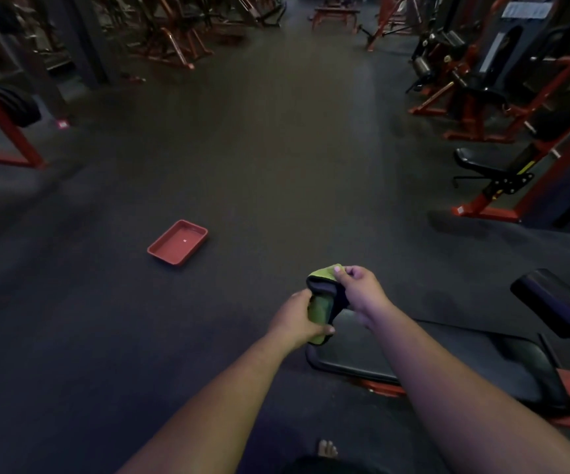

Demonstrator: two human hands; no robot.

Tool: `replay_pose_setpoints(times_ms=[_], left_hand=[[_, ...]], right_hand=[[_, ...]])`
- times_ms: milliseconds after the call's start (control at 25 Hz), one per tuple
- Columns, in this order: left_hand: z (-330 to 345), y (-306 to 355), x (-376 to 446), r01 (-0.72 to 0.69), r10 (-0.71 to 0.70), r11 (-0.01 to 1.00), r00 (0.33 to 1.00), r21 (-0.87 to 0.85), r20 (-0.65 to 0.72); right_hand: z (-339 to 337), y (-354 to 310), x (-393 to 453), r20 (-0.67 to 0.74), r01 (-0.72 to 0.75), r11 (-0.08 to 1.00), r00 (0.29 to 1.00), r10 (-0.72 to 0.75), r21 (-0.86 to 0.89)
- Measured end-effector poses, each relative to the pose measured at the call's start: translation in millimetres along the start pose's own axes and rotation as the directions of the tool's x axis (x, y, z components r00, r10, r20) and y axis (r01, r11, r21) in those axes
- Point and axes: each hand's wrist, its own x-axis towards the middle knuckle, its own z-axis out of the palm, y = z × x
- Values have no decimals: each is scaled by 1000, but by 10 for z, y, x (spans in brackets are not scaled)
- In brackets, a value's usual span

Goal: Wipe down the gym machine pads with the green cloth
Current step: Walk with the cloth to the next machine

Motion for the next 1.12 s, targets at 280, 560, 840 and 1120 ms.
replay_pose_setpoints(times_ms=[280, 560, 840, 1120], left_hand=[[-483, -177, 603, 16, -14, 1000, 992, 15, -126], [-901, -235, 1068, 142, -199, 836, 979, -530, -51], [-1438, -573, 1613, 100, -102, 995, 935, -24, -341], [-1902, -762, 2186, 105, -79, 993, 919, 46, -386]], right_hand=[[197, -280, 475, -72, 112, 991, 991, -117, -71], [-36, -624, 892, 188, 270, 819, 961, -201, -507], [-70, -743, 1363, -54, 70, 464, 967, -249, -883], [715, -932, 1602, 39, -2, 973, 999, 11, -231]])
